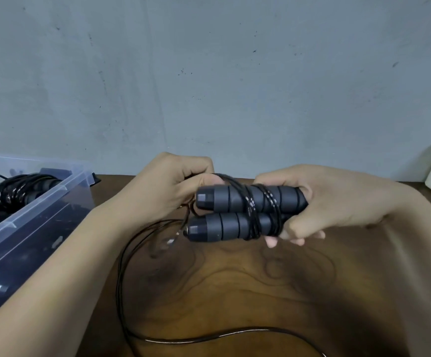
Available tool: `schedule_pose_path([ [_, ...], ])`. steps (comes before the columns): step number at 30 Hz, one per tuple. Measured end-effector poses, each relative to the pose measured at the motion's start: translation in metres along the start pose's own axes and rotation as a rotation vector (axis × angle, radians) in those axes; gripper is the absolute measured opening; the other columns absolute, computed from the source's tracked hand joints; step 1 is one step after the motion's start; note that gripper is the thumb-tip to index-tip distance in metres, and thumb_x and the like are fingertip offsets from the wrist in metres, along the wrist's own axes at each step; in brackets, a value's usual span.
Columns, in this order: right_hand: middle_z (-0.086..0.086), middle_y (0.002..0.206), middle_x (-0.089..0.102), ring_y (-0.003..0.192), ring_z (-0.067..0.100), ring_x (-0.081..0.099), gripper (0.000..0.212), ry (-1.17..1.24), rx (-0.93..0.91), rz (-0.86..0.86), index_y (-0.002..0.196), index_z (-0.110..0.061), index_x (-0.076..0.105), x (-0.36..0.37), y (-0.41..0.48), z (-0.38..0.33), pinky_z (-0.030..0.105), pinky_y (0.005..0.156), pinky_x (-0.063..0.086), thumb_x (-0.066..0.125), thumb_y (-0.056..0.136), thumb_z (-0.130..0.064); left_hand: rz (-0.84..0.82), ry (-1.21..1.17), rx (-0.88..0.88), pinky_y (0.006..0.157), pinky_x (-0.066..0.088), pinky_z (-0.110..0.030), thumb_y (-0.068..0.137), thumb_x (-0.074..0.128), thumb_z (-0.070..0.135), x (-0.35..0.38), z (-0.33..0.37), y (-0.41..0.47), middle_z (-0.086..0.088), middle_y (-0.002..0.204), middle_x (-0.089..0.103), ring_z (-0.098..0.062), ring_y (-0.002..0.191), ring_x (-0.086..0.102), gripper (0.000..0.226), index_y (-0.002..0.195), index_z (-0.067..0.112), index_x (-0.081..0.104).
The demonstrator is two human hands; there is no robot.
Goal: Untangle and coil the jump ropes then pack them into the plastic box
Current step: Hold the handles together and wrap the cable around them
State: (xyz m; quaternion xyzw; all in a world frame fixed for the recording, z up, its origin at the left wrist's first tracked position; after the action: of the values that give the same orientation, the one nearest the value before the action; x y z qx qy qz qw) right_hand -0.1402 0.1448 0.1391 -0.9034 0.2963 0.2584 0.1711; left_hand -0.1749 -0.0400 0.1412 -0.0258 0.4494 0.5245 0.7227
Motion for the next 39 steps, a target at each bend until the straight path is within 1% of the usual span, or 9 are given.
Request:
schedule_pose_path([
  [4,0.024,0.093,0.074,0.064,0.027,0.057,0.040,0.142,-0.147,0.033,0.114,0.001,0.063,-0.008,-0.005,-0.009,0.026,0.047,0.041,0.061,0.083,0.027,-0.069,0.180,-0.065,0.064,0.051,-0.031,0.096,0.065,0.019,0.009,-0.023,0.002,0.001,0.074,0.065,-0.007,0.068,0.062,0.013,0.082,0.021,0.065],
  [8,0.033,0.092,0.069,0.061,0.030,0.053,0.043,0.329,-0.304,0.155,0.116,0.000,0.066,-0.014,0.001,-0.018,0.027,0.045,0.042,0.060,0.079,0.021,-0.043,0.042,-0.069,0.058,0.041,-0.013,0.107,0.052,0.019,0.036,-0.009,-0.002,0.016,0.058,0.056,0.001,0.055,0.053,0.039,0.070,0.034,0.053],
  [11,0.033,0.095,0.068,0.062,0.026,0.054,0.042,0.405,-0.371,0.238,0.110,-0.009,0.071,-0.019,0.004,-0.023,0.029,0.044,0.039,0.058,0.080,0.018,-0.056,-0.030,-0.036,0.056,0.047,-0.026,0.108,0.039,0.053,0.049,0.015,-0.001,0.004,0.053,0.056,-0.012,0.050,0.055,0.040,0.077,0.032,0.053],
  [16,0.027,0.090,0.067,0.060,0.022,0.056,0.025,0.494,-0.378,0.418,0.108,0.006,0.062,-0.025,0.009,-0.024,0.025,0.046,0.042,0.058,0.086,0.018,-0.064,-0.045,-0.104,0.068,0.051,-0.034,0.110,0.044,0.051,0.047,0.002,0.002,0.002,0.058,0.058,-0.009,0.059,0.059,0.032,0.092,0.029,0.058],
  [19,0.027,0.087,0.072,0.060,0.027,0.058,0.026,0.346,-0.254,0.604,0.109,0.005,0.055,-0.028,0.017,-0.013,0.032,0.049,0.043,0.060,0.087,0.017,-0.160,-0.016,-0.145,0.064,0.048,-0.025,0.112,0.041,0.047,0.069,0.001,-0.002,0.000,0.064,0.062,-0.004,0.058,0.057,0.021,0.103,0.032,0.054],
  [24,0.014,0.078,0.076,0.051,0.022,0.052,0.052,-0.017,-0.038,0.786,0.119,-0.037,0.044,-0.044,0.010,0.005,0.036,0.058,0.043,0.072,0.083,-0.013,-0.201,-0.013,-0.176,0.071,0.053,-0.038,0.112,0.043,0.044,0.074,0.006,-0.006,0.001,0.064,0.060,-0.010,0.063,0.058,0.023,0.100,0.027,0.053],
  [29,0.005,0.064,0.069,0.049,0.017,0.055,0.048,-0.206,0.016,0.854,0.116,-0.038,0.047,-0.047,0.010,0.007,0.033,0.049,0.044,0.075,0.085,-0.015,-0.149,0.231,-0.111,0.065,0.049,-0.040,0.110,0.049,0.036,0.048,0.009,-0.005,0.005,0.068,0.060,-0.012,0.063,0.055,0.017,0.095,0.031,0.056],
  [33,-0.003,0.066,0.057,0.051,0.012,0.046,0.038,-0.379,0.121,0.818,0.107,-0.035,0.049,-0.044,0.017,0.014,0.023,0.046,0.035,0.073,0.083,-0.019,-0.108,0.353,-0.047,0.064,0.044,-0.031,0.106,0.056,0.039,0.033,0.015,-0.005,0.007,0.074,0.057,-0.011,0.070,0.054,0.025,0.083,0.028,0.058],
  [39,0.000,0.083,0.062,0.073,0.022,0.062,0.034,-0.575,0.324,0.557,0.105,-0.034,0.049,-0.030,0.030,0.035,0.037,0.060,0.047,0.074,0.084,-0.024,-0.090,0.385,0.004,0.069,0.040,-0.022,0.100,0.066,0.042,0.026,0.023,-0.003,0.018,0.081,0.059,0.000,0.083,0.056,0.014,0.092,0.034,0.073],
])
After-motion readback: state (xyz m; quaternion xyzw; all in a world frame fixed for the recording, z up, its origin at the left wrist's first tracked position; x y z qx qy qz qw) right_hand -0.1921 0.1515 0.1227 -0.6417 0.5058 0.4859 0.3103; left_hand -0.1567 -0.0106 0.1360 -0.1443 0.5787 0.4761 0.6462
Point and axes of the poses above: each hand's wrist, its own y-axis towards the middle knuckle, its own x-axis out of the palm, z = x × y, the point moved 8 cm from there along y, towards the middle knuckle
